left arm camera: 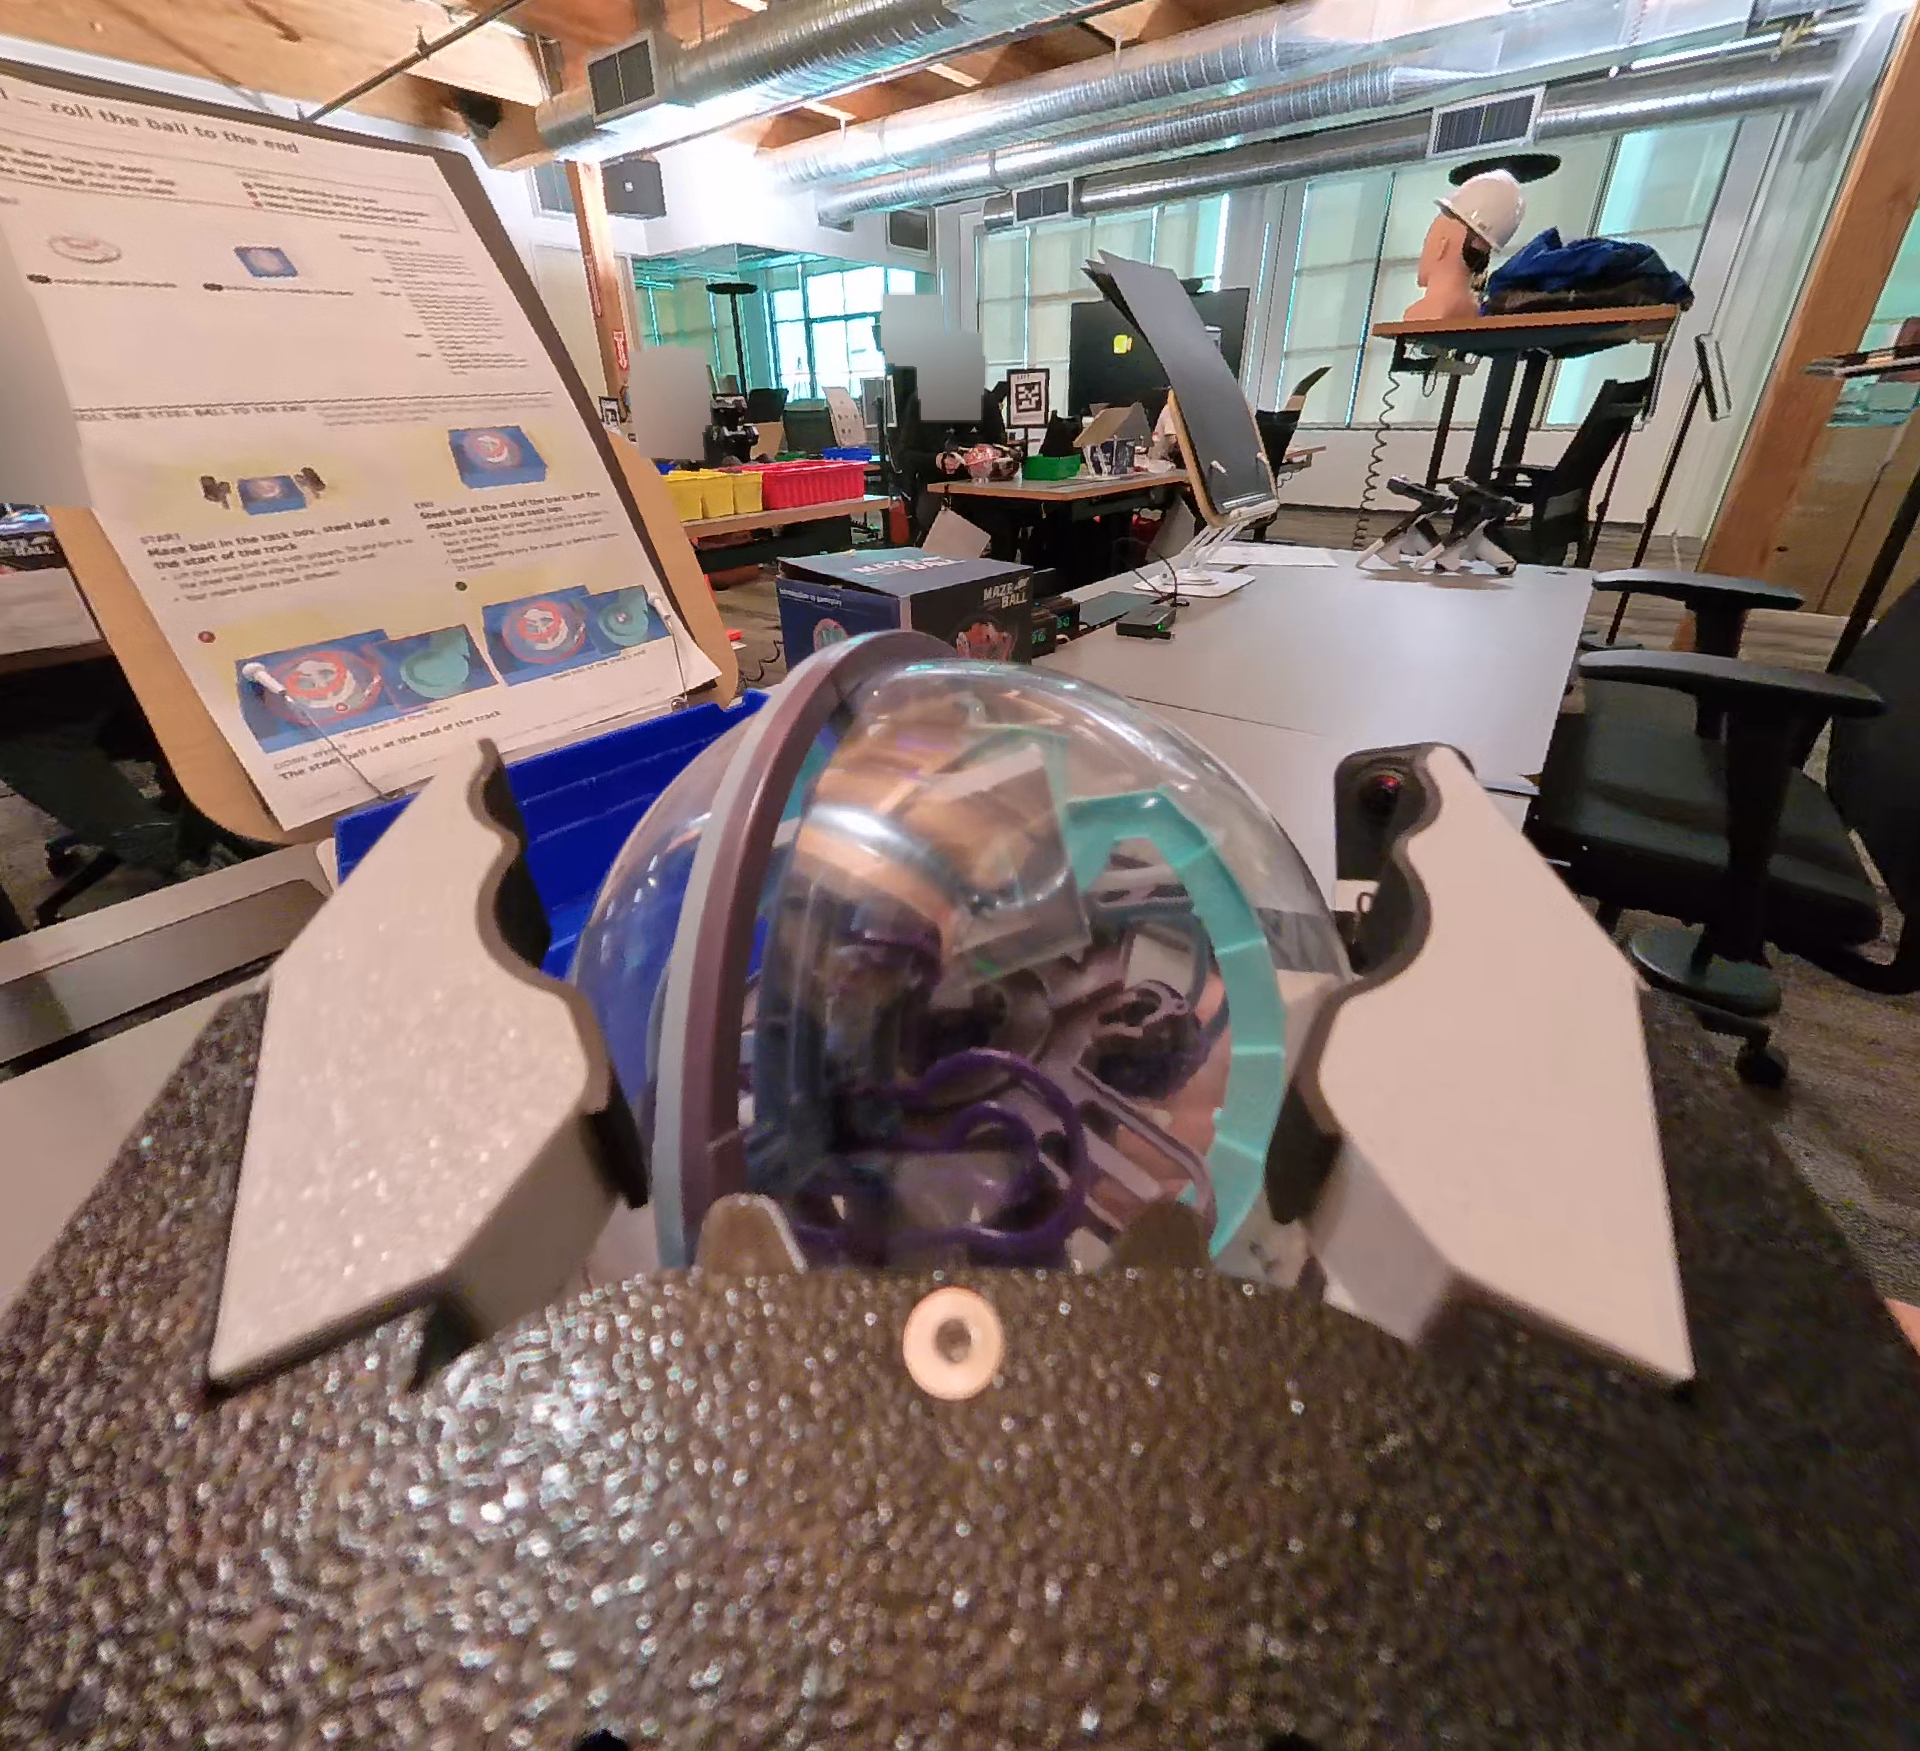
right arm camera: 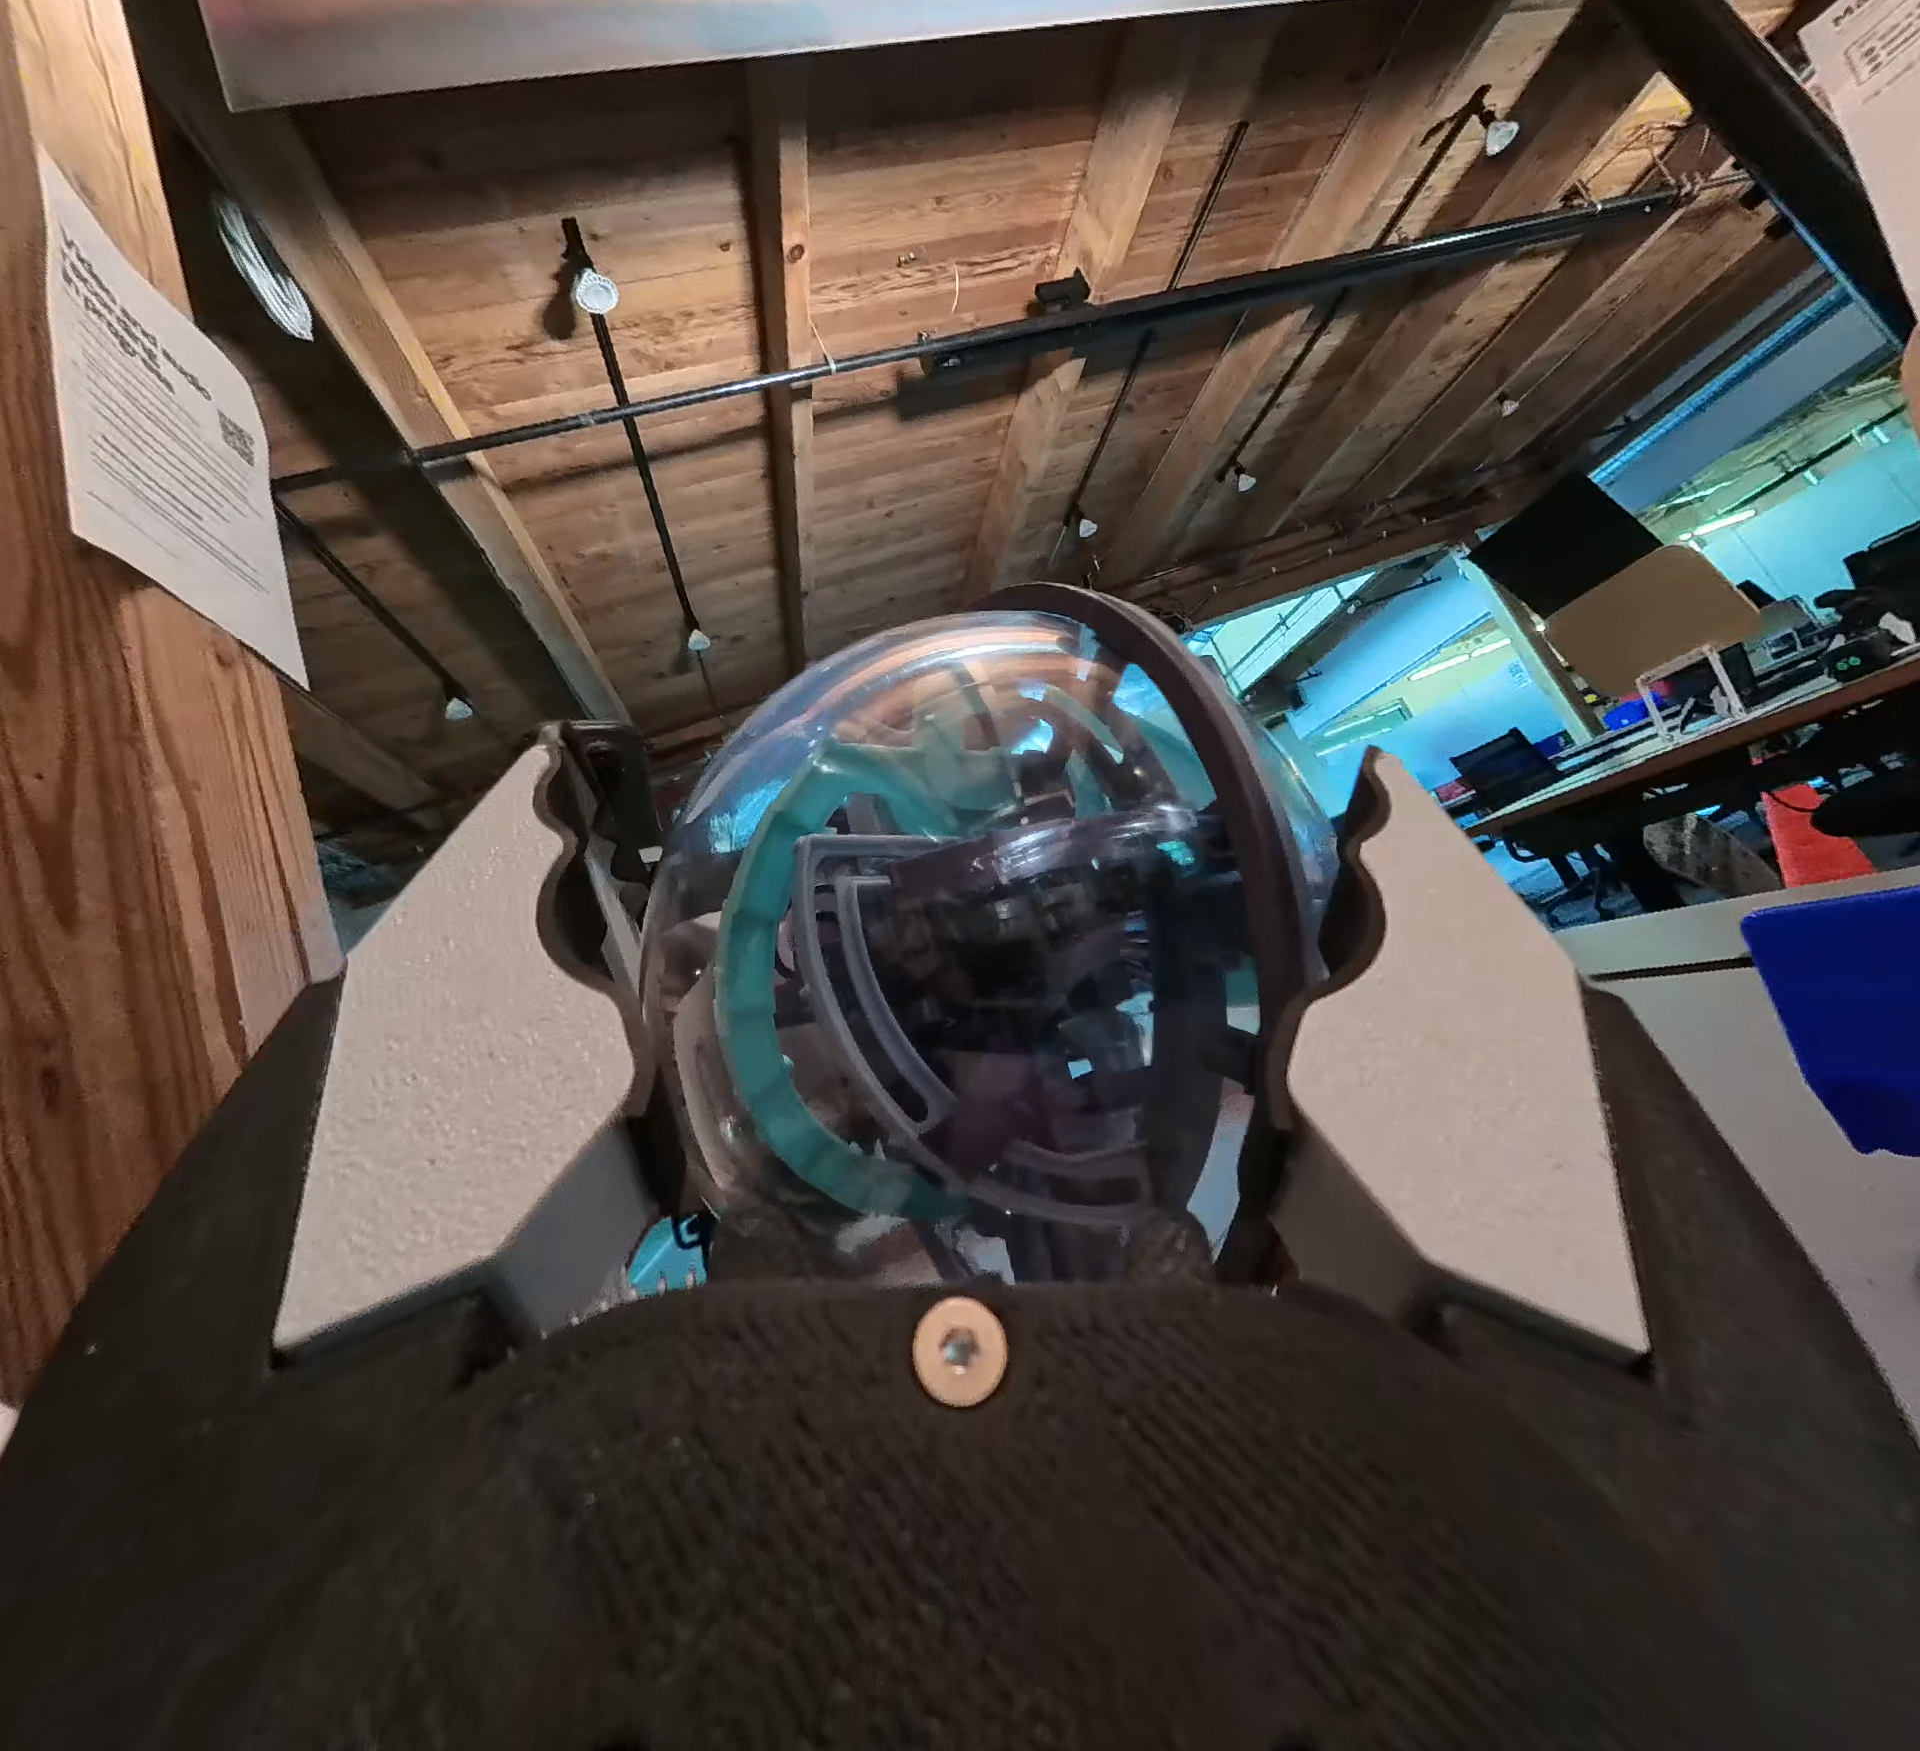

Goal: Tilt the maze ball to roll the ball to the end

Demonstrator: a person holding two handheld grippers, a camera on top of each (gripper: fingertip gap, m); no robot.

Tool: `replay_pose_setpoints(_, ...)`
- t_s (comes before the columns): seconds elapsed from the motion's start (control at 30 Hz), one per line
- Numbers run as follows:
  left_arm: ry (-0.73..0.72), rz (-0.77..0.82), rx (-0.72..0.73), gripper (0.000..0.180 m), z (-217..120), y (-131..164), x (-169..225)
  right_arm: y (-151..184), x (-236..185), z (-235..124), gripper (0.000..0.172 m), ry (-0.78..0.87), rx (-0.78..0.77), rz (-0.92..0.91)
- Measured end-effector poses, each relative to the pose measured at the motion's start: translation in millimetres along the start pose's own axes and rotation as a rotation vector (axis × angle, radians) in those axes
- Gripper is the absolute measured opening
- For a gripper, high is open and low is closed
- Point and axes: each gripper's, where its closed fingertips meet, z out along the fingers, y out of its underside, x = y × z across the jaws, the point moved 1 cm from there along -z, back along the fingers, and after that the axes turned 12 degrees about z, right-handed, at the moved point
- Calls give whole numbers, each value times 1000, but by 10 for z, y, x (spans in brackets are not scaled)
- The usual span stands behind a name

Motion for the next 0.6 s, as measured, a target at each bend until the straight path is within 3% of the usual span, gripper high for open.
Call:
replay_pose_setpoints(0.4, -20, 42, -15, 156, 9, 20, -10, 125, 80, 32, 138, 80, -83, -53)
replay_pose_setpoints(0.43, -41, -15, -24, 155, 76, 193, -120, 244, 353, 3, 141, 215, -148, -116)
replay_pose_setpoints(0.5, -35, -353, -267, 157, 253, 1217, -332, 581, 1129, -301, 138, 563, -232, 88)
replay_pose_setpoints(0.53, 31, -506, -233, 156, 272, 1341, -375, 549, 1166, -354, 136, 549, -181, 140)
replay_pose_setpoints(0.57, 36, -622, -199, 139, 212, 1287, -454, 412, 1105, -367, 135, 519, -121, 165)
replay_pose_setpoints(0.6, 58, -646, -163, 132, 168, 1181, -483, 347, 1018, -323, 127, 470, -136, 199)
